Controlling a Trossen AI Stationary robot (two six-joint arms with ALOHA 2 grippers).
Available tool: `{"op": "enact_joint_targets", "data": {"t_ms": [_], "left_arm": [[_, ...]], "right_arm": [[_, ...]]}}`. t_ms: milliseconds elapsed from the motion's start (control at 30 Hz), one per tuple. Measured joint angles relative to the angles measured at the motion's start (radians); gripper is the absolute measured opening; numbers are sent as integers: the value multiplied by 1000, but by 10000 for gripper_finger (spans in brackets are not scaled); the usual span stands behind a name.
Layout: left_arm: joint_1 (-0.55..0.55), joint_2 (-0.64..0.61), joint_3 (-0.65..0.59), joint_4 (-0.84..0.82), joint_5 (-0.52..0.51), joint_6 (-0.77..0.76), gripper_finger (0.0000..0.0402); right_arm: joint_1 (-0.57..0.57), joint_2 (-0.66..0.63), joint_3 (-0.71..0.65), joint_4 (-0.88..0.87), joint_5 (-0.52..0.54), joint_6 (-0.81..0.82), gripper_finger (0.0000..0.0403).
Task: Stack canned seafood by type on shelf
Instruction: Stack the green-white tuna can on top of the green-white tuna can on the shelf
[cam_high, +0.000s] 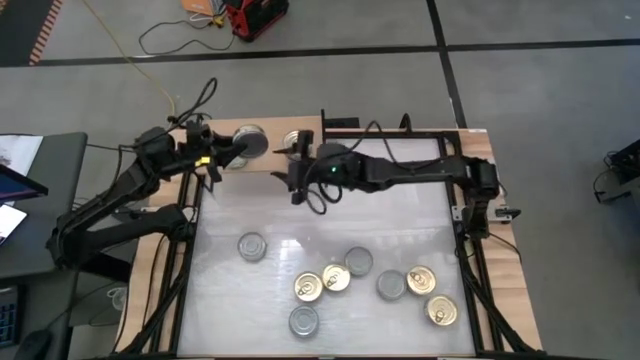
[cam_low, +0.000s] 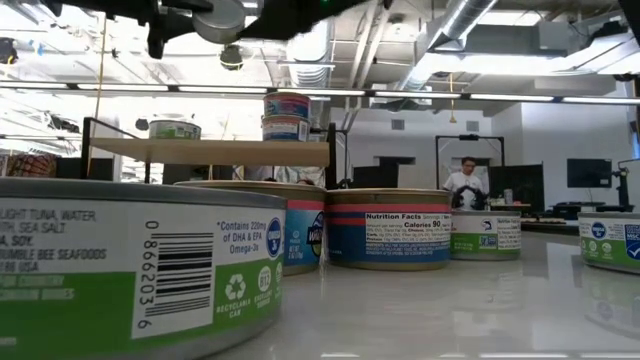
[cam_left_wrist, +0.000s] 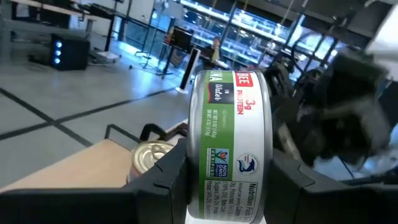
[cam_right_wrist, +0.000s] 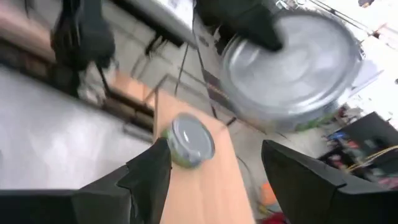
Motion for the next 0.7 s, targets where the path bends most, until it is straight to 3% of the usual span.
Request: {"op": "enact_joint_targets", "data": {"t_ms": [133, 267, 433, 700], "left_arm": [[-1, 1, 0, -17, 8, 28, 138], [-1, -6, 0, -16, 6, 49, 139], [-1, -19, 0, -17, 9, 121, 139], [-1, 2, 0, -17, 34, 221, 139]], "right_arm": [[-76, -10, 49, -65, -215, 207, 286], [-134, -3, 69, -115, -295, 355, 285], [-198, -2, 83, -100, -511, 522, 286], [-242, 4, 82, -38, -564, 582, 286]]}}
